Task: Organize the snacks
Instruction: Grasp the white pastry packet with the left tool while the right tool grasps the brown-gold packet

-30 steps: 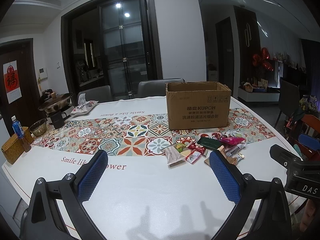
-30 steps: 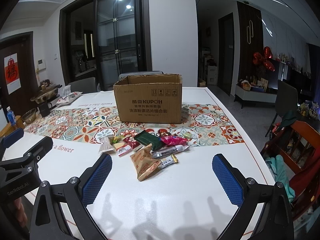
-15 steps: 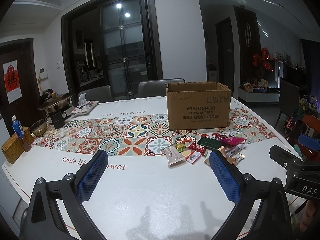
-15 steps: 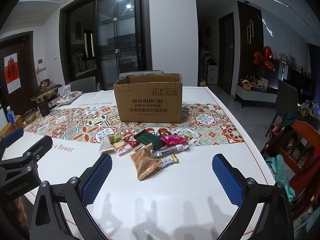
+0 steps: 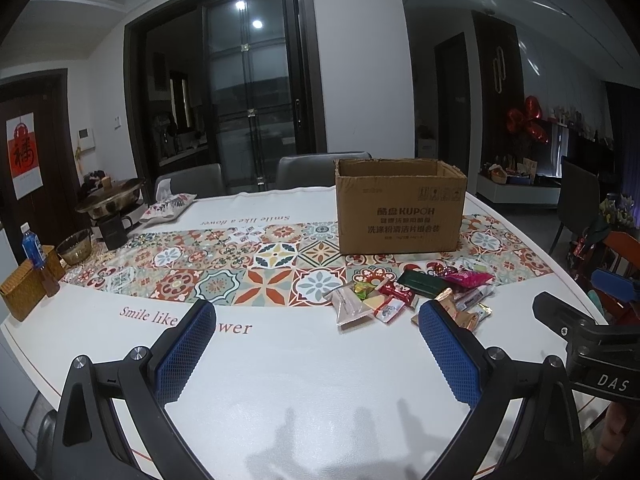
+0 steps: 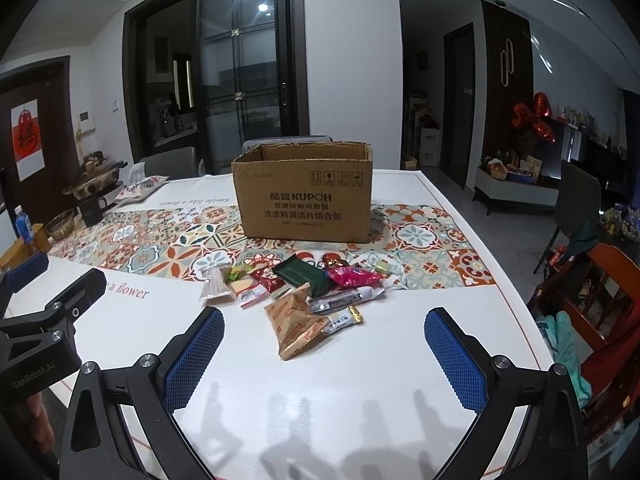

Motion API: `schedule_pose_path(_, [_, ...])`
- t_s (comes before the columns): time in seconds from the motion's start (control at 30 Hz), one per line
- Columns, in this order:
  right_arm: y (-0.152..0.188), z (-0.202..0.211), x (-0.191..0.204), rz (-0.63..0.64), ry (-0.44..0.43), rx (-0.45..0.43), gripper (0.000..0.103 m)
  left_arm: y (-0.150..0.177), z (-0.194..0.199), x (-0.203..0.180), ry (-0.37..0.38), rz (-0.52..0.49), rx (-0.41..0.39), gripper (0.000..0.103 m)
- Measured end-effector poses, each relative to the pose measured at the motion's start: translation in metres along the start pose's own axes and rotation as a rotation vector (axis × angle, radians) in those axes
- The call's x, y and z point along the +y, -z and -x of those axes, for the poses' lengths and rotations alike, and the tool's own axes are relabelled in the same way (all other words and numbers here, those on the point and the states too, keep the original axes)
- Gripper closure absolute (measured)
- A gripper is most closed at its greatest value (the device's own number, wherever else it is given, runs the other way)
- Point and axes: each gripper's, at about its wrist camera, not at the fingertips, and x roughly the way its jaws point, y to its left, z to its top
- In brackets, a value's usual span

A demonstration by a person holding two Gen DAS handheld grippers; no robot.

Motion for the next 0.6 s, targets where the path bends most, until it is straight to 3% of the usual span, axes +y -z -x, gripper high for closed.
schedule_pose_path(0.37, [-0.001,-0.041,0.013,0.082,-0.034,0.038,0.002,0.008,-0.04,0.006,0.022,0.023,0.065,0.005])
schedule_pose_path(0.6, [-0.003,-0.077,0.024,0.127,-0.076,0.09,0.007,0.003,-0.075,0.005,0.05,0.017,0.105,0.014])
